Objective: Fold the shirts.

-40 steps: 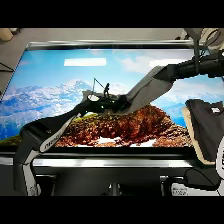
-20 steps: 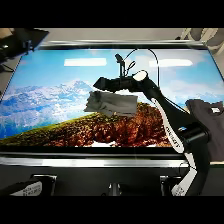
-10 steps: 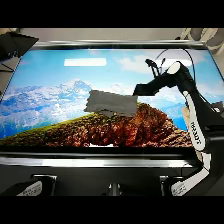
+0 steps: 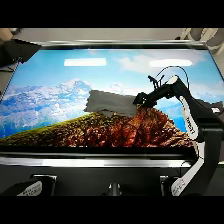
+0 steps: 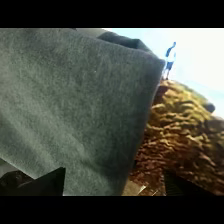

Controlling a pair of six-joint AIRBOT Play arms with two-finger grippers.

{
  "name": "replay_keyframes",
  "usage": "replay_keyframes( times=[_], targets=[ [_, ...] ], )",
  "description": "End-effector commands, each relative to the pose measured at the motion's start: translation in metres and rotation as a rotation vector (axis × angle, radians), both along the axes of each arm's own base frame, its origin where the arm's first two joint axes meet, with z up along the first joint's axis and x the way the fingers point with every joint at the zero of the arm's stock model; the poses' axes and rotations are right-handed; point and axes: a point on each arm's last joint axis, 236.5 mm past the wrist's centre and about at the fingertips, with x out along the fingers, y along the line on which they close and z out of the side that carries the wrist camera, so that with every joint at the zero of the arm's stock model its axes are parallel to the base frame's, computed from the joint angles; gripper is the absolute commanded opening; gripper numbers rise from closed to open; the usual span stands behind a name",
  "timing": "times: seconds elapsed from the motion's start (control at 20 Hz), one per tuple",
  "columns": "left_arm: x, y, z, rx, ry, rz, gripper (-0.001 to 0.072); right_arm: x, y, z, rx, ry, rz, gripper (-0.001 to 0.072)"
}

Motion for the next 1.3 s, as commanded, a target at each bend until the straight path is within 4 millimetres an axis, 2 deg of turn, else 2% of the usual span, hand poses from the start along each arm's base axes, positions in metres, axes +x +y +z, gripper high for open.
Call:
replay_keyframes(
  times=[0.0,0.1,0.15,0.2,0.3,0.4,0.45,0.55,0.6,0.7,0.85,1.0,1.1,1.25],
  targets=[
    [0.0,0.0,-0.001,0.0,0.003,-0.002,0.0029,-0.007,0.012,-0.015,0.027,0.047,0.007,0.0582],
    [0.0,0.0,-0.001,0.0,0.001,0.0,0.0029,-0.009,0.026,-0.013,0.037,0.032,0.041,0.0378],
    [0.0,0.0,-0.001,0.0,0.002,0.0,0.0029,-0.008,0.034,-0.01,0.055,0.006,0.06,0.012],
    [0.0,0.0,-0.001,0.0,0.002,0.0,0.0029,-0.006,0.038,-0.001,0.088,-0.013,0.061,0.0014],
    [0.0,0.0,-0.001,0.001,0.001,-0.001,0.0029,0.01,0.027,0.033,0.117,-0.135,0.077,0.0013],
    [0.0,0.0,-0.001,0.004,-0.001,-0.002,0.0029,0.031,-0.005,0.091,0.098,-0.285,0.049,0.0013],
    [0.0,0.0,-0.001,0.003,0.0,-0.001,0.0029,0.039,-0.028,0.123,0.075,-0.361,0.015,0.0013],
    [0.0,0.0,-0.003,0.004,0.004,-0.001,0.0029,0.047,-0.088,0.191,0.014,-0.488,-0.111,0.0013],
    [0.0,0.0,-0.003,0.005,0.005,-0.001,0.0029,0.043,-0.116,0.216,-0.02,-0.521,-0.171,0.0013],
    [0.0,0.0,-0.004,0.005,0.006,-0.003,0.0029,0.022,-0.173,0.251,-0.098,-0.555,-0.267,0.0013],
    [0.002,0.001,-0.003,0.003,0.001,0.007,0.0029,-0.023,-0.246,0.277,-0.206,-0.547,-0.383,0.0013],
    [0.007,0.005,0.001,-0.006,-0.015,0.032,0.0029,-0.064,-0.309,0.29,-0.286,-0.514,-0.528,0.0013],
    [0.008,0.006,0.002,-0.006,-0.019,0.036,0.0029,-0.095,-0.336,0.292,-0.299,-0.469,-0.597,0.0014],
    [0.014,0.01,0.006,-0.009,-0.04,0.065,0.003,-0.136,-0.35,0.294,-0.304,-0.399,-0.633,0.0014]
  ],
)
